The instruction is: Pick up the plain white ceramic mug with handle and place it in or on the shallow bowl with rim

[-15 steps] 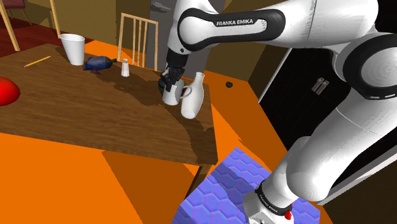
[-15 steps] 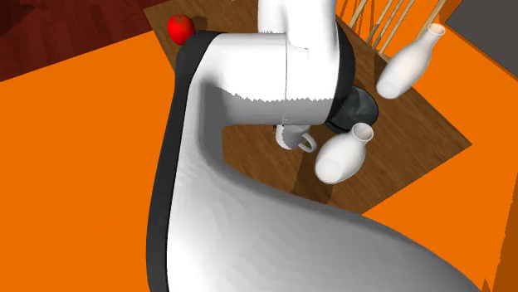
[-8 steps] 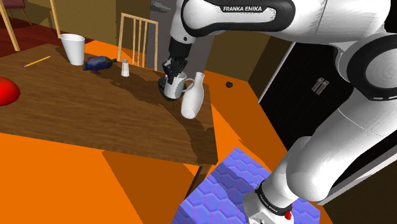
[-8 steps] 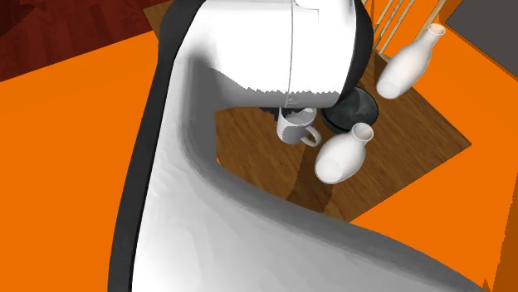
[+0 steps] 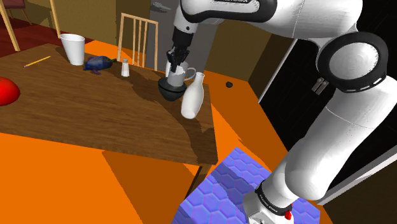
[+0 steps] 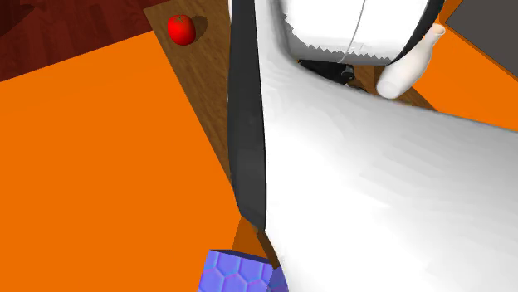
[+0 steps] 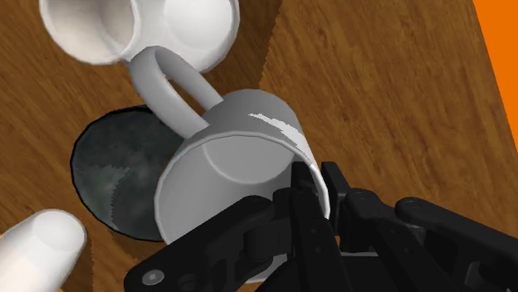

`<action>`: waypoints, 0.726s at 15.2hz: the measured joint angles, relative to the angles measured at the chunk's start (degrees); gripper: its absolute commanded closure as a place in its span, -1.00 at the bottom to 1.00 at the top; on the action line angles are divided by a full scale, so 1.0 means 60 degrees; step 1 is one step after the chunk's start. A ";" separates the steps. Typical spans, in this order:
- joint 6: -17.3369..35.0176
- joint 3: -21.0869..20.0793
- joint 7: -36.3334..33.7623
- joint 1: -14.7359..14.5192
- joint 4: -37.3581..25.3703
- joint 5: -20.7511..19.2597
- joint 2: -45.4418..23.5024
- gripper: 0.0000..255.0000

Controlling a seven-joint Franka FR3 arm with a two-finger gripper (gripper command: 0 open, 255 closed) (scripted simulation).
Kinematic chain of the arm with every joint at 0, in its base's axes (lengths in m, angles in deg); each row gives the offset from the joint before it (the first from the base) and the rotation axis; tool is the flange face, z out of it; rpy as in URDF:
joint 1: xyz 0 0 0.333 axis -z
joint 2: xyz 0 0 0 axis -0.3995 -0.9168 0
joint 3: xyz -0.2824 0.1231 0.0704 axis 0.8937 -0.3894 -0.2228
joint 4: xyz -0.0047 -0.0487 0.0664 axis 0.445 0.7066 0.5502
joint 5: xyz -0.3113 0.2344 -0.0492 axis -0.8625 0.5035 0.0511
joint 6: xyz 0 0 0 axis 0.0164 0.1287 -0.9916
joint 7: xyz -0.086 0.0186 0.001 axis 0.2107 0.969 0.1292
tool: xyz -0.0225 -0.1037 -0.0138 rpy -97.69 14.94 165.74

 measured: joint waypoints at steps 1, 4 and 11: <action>-0.0085 0.0070 0.0155 0.0084 -0.0318 0.0005 -0.0234 1.00; -0.0555 0.0285 0.0680 0.0378 -0.1606 0.0042 -0.1047 1.00; -0.2098 0.0618 0.1716 0.1075 -0.5657 0.0180 -0.3557 1.00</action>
